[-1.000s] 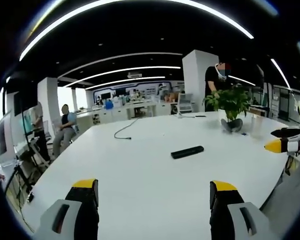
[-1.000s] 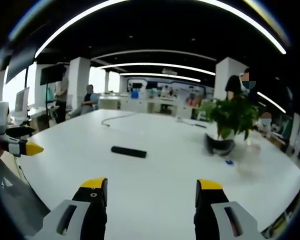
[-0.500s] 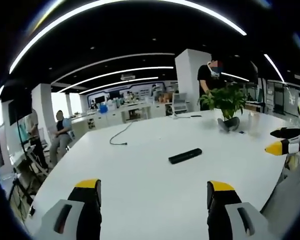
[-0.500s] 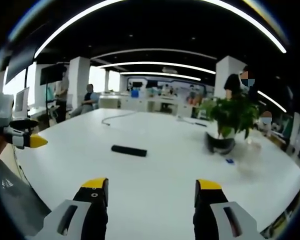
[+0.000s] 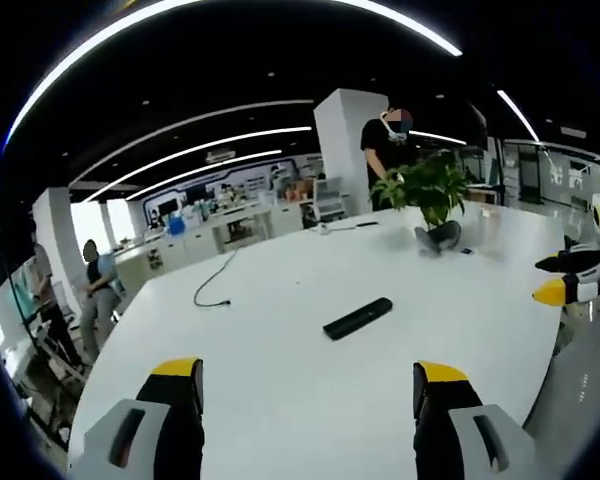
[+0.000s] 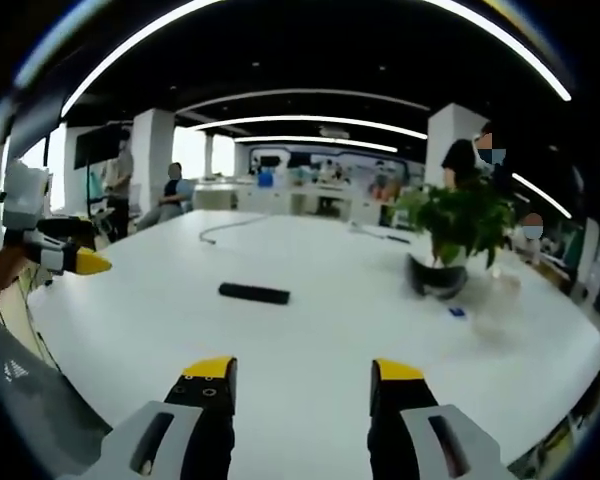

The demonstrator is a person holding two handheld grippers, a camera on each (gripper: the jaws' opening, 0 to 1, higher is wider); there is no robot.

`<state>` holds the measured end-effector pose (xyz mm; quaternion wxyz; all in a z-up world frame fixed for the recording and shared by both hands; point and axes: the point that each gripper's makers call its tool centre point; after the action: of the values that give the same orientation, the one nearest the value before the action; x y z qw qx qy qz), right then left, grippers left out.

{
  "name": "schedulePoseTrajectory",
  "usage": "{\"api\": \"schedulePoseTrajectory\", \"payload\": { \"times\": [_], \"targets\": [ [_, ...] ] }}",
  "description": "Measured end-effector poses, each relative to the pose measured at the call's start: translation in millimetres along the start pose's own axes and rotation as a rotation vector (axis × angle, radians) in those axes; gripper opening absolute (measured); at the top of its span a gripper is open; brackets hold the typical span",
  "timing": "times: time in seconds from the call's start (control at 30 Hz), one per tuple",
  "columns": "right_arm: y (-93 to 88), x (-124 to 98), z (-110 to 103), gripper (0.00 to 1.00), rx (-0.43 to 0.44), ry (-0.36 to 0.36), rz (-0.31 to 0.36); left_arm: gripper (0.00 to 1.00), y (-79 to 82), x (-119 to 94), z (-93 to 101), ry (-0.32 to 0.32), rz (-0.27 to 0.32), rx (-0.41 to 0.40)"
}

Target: Press the specified remote control buttons in sequence, fully releasing each button before pressing the next.

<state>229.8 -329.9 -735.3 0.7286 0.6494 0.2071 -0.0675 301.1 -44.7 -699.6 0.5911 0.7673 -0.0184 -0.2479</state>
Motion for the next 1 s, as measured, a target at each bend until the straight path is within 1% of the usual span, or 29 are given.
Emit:
{"api": "schedulePoseTrajectory", "payload": {
  "times": [0.07,0.2,0.33,0.43,0.47,0.5,0.53,0.57,0.63,0.7,0.77,0.9,1.0],
  "targets": [
    [-1.4,0,-2,0.42,-0.006,0.006,-0.011,0.89,5.0,8,1.6,-0.028,-0.008,0.007],
    [-4.1,0,0,0.36,-0.002,0.001,-0.023,0.89,13.0,26,6.3,-0.087,-0.013,0.023],
    [-8.8,1,1,0.3,-0.004,-0.008,-0.052,0.89,17.2,50,13.3,-0.155,-0.047,0.072],
    [-12.5,1,0,0.19,-0.008,-0.002,-0.082,0.89,20.1,67,18.9,-0.196,-0.06,0.129],
    [-13.5,1,-1,0.14,-0.009,0.001,-0.088,0.88,20.2,69,19.9,-0.201,-0.063,0.136],
    [-19.3,1,-4,0.09,-0.007,0.017,-0.125,0.88,22.0,78,23.7,-0.214,-0.066,0.152],
    [-21.2,2,-3,0.05,-0.017,0.012,-0.139,0.88,23.0,82,26.4,-0.228,-0.066,0.161],
    [-21.4,2,-2,0.03,-0.022,0.007,-0.138,0.88,23.8,86,28.3,-0.233,-0.065,0.168],
    [-21.8,2,-1,0.04,-0.022,0.005,-0.138,0.87,22.3,94,33.4,-0.259,-0.082,0.202],
    [-23.3,2,-2,0.02,-0.017,0.007,-0.147,0.85,20.3,104,35.3,-0.271,-0.097,0.221],
    [-24.1,2,-1,0.01,-0.025,0.004,-0.152,0.84,17.0,111,39.4,-0.305,-0.118,0.247],
    [-25.9,2,-1,0.0,-0.024,0.004,-0.165,0.84,14.8,125,41.9,-0.332,-0.14,0.272],
    [-26.6,1,0,0.0,-0.022,-0.002,-0.168,0.84,13.5,133,44.2,-0.366,-0.151,0.278]
  ]
}}
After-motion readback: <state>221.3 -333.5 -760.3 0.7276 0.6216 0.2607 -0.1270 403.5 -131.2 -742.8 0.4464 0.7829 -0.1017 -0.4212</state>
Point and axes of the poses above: the point that each gripper's makers call its tool centre point, and the gripper's own axes: x roughly forward along the fingers, z roughly to its right, y roughly out of its top, and after that the axes turned 2 degrees about z, right-handed
